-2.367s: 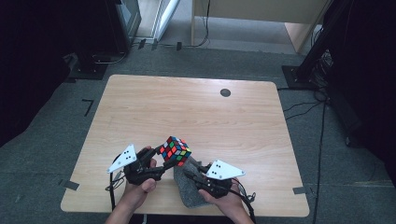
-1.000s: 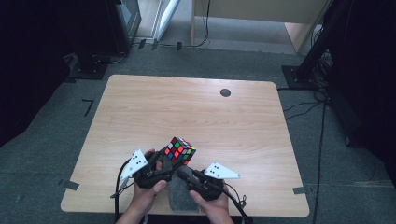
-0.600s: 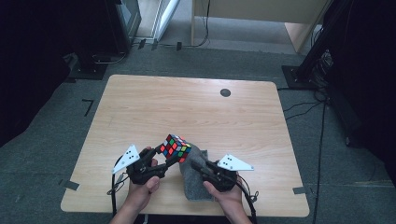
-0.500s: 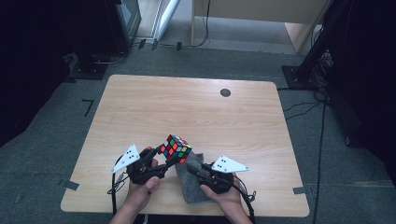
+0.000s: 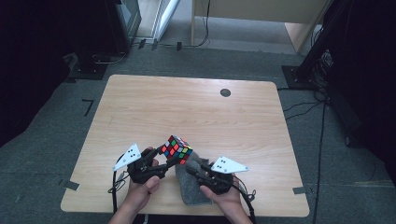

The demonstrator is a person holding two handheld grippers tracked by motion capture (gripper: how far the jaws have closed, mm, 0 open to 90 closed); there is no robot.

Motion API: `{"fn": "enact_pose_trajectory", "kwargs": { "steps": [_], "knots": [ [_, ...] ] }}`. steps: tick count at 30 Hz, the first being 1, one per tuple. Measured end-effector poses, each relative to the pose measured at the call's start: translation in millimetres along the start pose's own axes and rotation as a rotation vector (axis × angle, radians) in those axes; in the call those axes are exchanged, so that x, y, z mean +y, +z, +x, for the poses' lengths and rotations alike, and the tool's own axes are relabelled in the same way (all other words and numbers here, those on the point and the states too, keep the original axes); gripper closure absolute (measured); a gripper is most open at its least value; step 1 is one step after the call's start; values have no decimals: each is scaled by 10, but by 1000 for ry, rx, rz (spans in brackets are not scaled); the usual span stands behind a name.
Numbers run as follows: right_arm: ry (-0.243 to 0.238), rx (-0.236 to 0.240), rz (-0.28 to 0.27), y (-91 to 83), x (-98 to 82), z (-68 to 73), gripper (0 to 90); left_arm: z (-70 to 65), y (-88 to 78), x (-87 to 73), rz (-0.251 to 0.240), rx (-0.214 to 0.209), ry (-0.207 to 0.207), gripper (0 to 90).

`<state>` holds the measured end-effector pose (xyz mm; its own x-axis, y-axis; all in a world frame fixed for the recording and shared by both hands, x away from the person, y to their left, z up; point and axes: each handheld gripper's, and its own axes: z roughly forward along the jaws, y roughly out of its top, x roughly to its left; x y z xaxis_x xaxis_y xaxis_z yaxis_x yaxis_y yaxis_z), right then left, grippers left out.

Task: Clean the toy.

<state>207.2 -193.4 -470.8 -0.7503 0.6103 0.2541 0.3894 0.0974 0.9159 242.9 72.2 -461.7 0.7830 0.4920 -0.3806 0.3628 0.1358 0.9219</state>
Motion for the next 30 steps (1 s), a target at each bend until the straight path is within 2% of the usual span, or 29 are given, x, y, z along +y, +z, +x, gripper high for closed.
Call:
{"fn": "enact_pose_trajectory", "kwargs": {
  "steps": [1,3,6,8,11,13,14,16,17,18,19,20,21,24,26,28,30],
  "knots": [
    [-11,-4,6,22,-9,16,731,7,-4,1,0,-2,-3,345],
    [-7,-24,-23,-17,13,-3,732,10,-8,3,-2,-4,-5,345],
    [53,-60,-129,-200,93,-119,733,12,0,-6,9,-10,-1,345],
    [63,-75,-165,-284,129,-176,733,7,12,-13,13,-15,5,345],
    [62,-54,-128,-237,106,-165,733,1,20,-16,14,-26,3,345],
    [58,-10,-77,-127,51,-114,733,8,10,-8,9,-36,-6,345],
    [47,14,-54,-75,25,-81,732,12,4,-4,5,-34,-7,345],
    [9,16,-34,-32,8,-26,732,31,-15,6,1,-40,-5,345],
    [6,13,-40,-44,18,-28,732,48,-28,16,6,-46,1,345],
    [20,-2,-74,-92,44,-55,733,59,-32,23,10,-51,6,345],
    [46,-5,-103,-133,62,-82,734,81,-35,34,24,-72,7,345],
    [88,-10,-142,-192,87,-124,734,114,-40,46,48,-112,8,345],
    [113,-24,-183,-255,116,-163,734,123,-45,48,60,-123,21,345],
    [96,-54,-213,-335,166,-165,734,106,-38,45,121,-107,116,345],
    [93,-36,-228,-350,193,-139,733,59,-11,30,172,-96,191,345],
    [89,4,-239,-352,216,-105,732,-6,28,6,221,-86,263,345],
    [77,39,-235,-342,230,-75,732,-65,70,-23,257,-84,311,345]
  ]
}}
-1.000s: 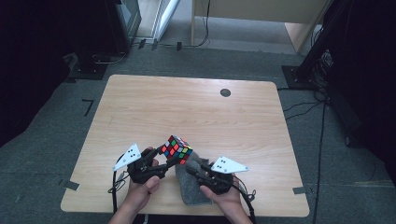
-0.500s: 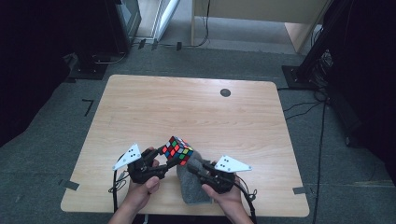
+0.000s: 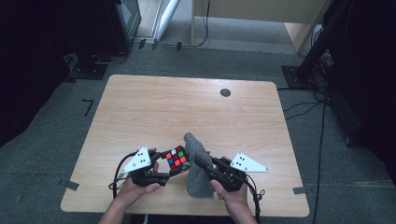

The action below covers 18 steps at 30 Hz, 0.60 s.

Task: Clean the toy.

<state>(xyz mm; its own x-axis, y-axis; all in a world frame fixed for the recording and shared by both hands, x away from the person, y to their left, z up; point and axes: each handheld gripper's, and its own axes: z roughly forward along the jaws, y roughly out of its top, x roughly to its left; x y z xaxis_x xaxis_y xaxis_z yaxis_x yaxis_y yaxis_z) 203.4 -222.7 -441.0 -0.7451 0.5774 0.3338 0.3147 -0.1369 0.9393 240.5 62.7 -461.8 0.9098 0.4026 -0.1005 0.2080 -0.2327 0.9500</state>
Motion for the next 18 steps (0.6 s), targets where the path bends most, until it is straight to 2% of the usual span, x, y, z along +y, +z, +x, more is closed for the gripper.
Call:
{"fn": "enact_pose_trajectory", "kwargs": {
  "steps": [2,4,6,8,9,10,12,15,18],
  "knots": [
    [9,11,18,19,-13,-8,731,-24,27,4,7,-26,0,345],
    [38,-5,28,25,-40,-66,732,-32,24,10,-5,-30,1,345],
    [83,-43,51,27,-81,-155,733,-20,-14,26,-27,-52,-7,345],
    [83,-104,105,44,-125,-226,733,-1,-43,38,-39,-62,-15,345],
    [92,-128,119,44,-139,-252,732,10,-54,41,-38,-54,-15,345],
    [115,-127,111,32,-139,-279,731,15,-57,39,-35,-49,-14,345],
    [132,-91,71,2,-103,-275,730,31,-52,20,-20,-42,-13,345],
    [94,17,20,-23,-9,-172,730,16,-16,-3,17,-21,17,345],
    [79,69,40,23,-15,-120,730,-32,5,11,18,-32,33,345]
  ]
}}
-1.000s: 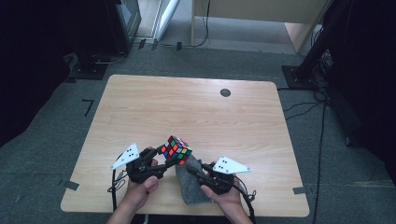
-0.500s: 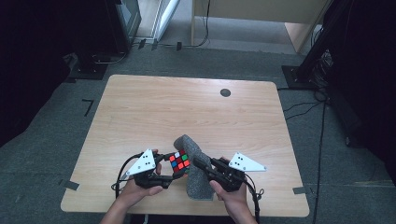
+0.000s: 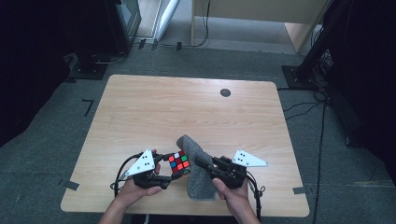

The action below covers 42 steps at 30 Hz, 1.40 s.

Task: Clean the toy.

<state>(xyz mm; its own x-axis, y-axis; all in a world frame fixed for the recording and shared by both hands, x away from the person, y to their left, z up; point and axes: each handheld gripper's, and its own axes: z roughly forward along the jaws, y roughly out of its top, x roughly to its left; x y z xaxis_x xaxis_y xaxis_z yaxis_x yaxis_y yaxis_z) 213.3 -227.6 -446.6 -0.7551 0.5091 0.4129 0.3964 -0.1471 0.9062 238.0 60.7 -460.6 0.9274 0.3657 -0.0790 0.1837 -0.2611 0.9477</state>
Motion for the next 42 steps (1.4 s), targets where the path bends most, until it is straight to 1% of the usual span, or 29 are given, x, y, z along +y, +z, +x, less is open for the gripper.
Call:
{"fn": "enact_pose_trajectory", "kwargs": {
  "steps": [2,3,4,6,8,9,11,12,13,14,15,16,17,18,19,20,21,23,25,27,29,30,32,35,37,38,39,40,42],
  "knots": [
    [22,-3,24,37,-55,-40,730,-13,-4,9,7,16,13,344],
    [59,-8,33,38,-84,-100,731,-9,-10,7,3,13,8,344],
    [65,-27,48,38,-99,-131,731,2,-23,8,-9,8,-3,344],
    [9,-142,111,42,-140,-181,731,36,-55,22,-39,9,-31,344],
    [-49,-257,153,52,-172,-212,703,70,-74,24,-60,28,-60,344],
    [-66,-290,152,49,-181,-227,670,87,-77,17,-63,45,-76,344],
    [-64,-331,131,24,-172,-257,551,128,-77,2,-63,89,-116,344],
    [-64,-360,121,7,-156,-262,468,157,-81,-8,-77,109,-153,344],
    [-71,-394,111,-16,-128,-261,410,174,-88,-12,-90,116,-179,344],
    [-79,-409,103,-34,-110,-253,387,204,-102,-13,-113,124,-220,344],
    [-100,-420,78,-67,-82,-228,355,218,-107,-8,-127,131,-247,344],
    [-120,-423,61,-85,-65,-210,315,226,-111,7,-136,155,-278,344],
    [-139,-410,30,-105,-46,-174,292,218,-102,32,-141,188,-305,344],
    [-168,-379,4,-116,-29,-122,266,209,-91,48,-141,199,-313,344],
    [-187,-358,1,-107,-25,-86,246,193,-74,65,-141,201,-322,344],
    [-212,-332,10,-81,-28,-34,225,172,-48,83,-139,183,-342,344],
    [-256,-311,27,-33,-46,35,221,159,-31,94,-133,170,-353,345],
    [-320,-301,46,42,-94,139,222,102,26,127,-108,152,-376,344],
    [-394,-318,72,144,-160,262,223,61,70,149,-80,147,-384,344],
    [-429,-311,89,203,-200,340,215,30,105,170,-66,134,-405,344],
    [-477,-332,97,251,-237,409,211,17,122,184,-68,96,-427,344],
    [-496,-347,97,264,-250,427,210,6,133,194,-64,78,-429,344],
    [-505,-369,103,282,-268,420,210,-17,149,206,-55,57,-427,344],
    [-485,-389,107,289,-290,371,222,-51,179,223,-35,23,-422,344],
    [-489,-395,107,292,-306,362,250,-61,201,221,-20,14,-422,344],
    [-511,-387,106,293,-319,374,316,-55,205,217,-16,14,-425,344],
    [-536,-392,105,298,-331,385,325,-47,212,210,-13,15,-435,344],
    [-555,-410,113,310,-345,400,335,-34,216,197,-9,17,-443,344],
    [-556,-420,127,323,-357,396,342,-20,221,182,-5,11,-452,343]
  ]
}}
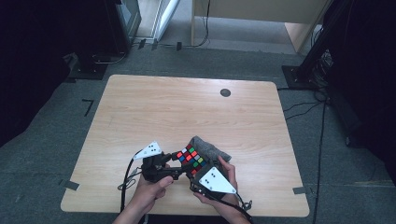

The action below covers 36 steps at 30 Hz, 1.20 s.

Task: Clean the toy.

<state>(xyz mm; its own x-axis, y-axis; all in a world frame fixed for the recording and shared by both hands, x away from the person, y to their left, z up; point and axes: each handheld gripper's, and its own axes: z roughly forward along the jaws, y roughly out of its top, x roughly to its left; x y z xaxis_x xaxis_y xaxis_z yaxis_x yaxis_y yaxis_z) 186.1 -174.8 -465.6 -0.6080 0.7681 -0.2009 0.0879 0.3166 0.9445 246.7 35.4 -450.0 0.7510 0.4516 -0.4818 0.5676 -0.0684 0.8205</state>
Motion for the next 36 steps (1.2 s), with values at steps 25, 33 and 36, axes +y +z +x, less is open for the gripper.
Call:
{"fn": "enact_pose_trajectory", "kwargs": {
  "steps": [25,33,36],
  "knots": [
    [435,180,137,-84,218,-487,344,-166,6,-289,-43,300,697,211],
    [471,258,237,30,241,-352,344,-216,33,-356,-31,316,805,218],
    [530,303,275,72,232,-327,344,-246,44,-393,-19,324,860,258]
  ]
}}
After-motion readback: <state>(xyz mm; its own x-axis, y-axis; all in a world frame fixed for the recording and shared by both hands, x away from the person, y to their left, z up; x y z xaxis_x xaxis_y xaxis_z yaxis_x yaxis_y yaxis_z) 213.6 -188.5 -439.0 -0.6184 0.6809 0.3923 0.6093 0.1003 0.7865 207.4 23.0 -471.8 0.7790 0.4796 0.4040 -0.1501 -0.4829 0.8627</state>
